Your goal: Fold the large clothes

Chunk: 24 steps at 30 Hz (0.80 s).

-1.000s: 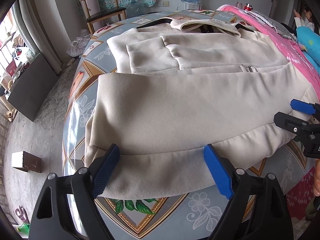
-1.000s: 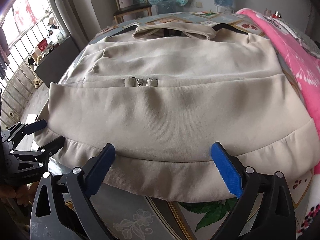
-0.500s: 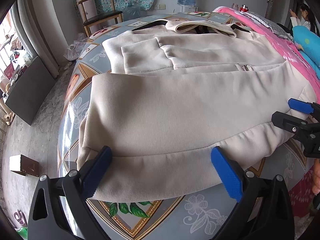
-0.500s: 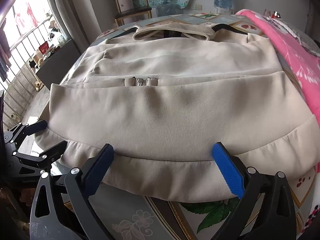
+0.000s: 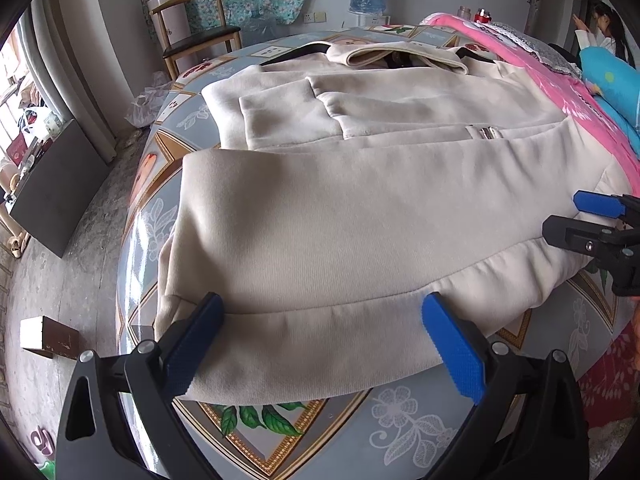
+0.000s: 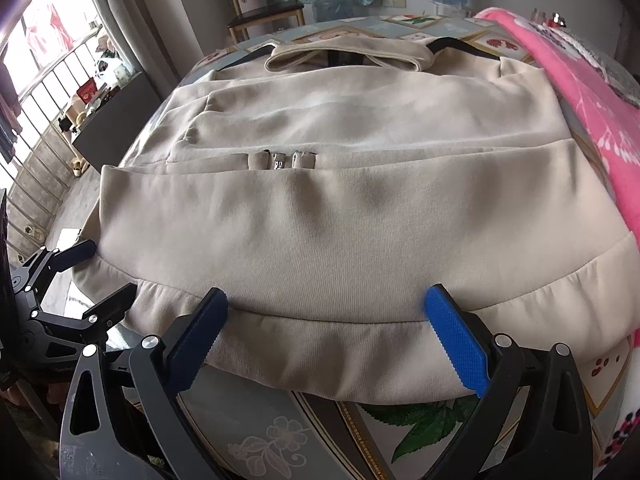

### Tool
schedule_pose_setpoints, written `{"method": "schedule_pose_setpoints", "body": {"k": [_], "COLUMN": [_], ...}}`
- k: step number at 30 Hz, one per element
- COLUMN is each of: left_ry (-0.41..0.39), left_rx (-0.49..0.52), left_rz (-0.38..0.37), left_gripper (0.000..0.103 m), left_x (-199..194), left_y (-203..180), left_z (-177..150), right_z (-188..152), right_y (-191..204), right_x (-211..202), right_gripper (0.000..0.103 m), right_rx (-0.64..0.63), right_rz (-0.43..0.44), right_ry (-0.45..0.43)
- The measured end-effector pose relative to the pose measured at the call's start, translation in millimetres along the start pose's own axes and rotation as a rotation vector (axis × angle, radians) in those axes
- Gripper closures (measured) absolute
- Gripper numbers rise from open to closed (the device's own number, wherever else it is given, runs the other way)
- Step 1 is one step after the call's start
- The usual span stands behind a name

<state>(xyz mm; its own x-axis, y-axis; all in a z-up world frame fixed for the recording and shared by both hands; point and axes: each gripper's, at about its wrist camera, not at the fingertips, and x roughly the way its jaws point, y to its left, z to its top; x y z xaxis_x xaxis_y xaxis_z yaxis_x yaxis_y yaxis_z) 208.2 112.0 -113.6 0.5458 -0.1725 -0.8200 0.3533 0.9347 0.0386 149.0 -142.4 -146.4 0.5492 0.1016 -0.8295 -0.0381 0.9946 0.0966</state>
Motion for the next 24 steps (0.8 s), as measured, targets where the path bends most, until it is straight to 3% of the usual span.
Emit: {"method": "schedule_pose_setpoints", "body": {"k": [13, 15, 19, 22, 24], "left_ry": [-0.014, -0.059, -0.207, -0.216, -0.213], "left_rx": [0.051, 0.064, 0.112, 0.075, 0.004], "left_rz": [-0.03, -0.025, 0.068, 0.116, 0.083], "left_gripper": [0.006, 0.006, 0.006, 0.008, 0.017], "left_x": [-1.4, -11.9, -36.6, -28.4, -20.8], "left_y": [1.1, 2.7, 12.0, 32.2, 52.0], "left_z": [1.4, 1.4, 8.5, 22.2, 30.3], "right_z": [2.6, 6.0, 12.1, 14.3, 14.1], "right_y": [-1.7, -2.7, -3.0, -2.6, -2.4], "right_x": [-2.8, -7.3, -15.4, -8.6, -4.0], "right_gripper": [0.007, 0.007, 0.007, 0.01, 0.012], "right_rx": [-0.01, 0.0, -0.014, -0.016, -0.012], "right_rz": [0.019, 0.026, 0.06, 0.067, 0.073], "right_ry": [0.005, -0.005, -0.052, -0.036, -0.023]}}
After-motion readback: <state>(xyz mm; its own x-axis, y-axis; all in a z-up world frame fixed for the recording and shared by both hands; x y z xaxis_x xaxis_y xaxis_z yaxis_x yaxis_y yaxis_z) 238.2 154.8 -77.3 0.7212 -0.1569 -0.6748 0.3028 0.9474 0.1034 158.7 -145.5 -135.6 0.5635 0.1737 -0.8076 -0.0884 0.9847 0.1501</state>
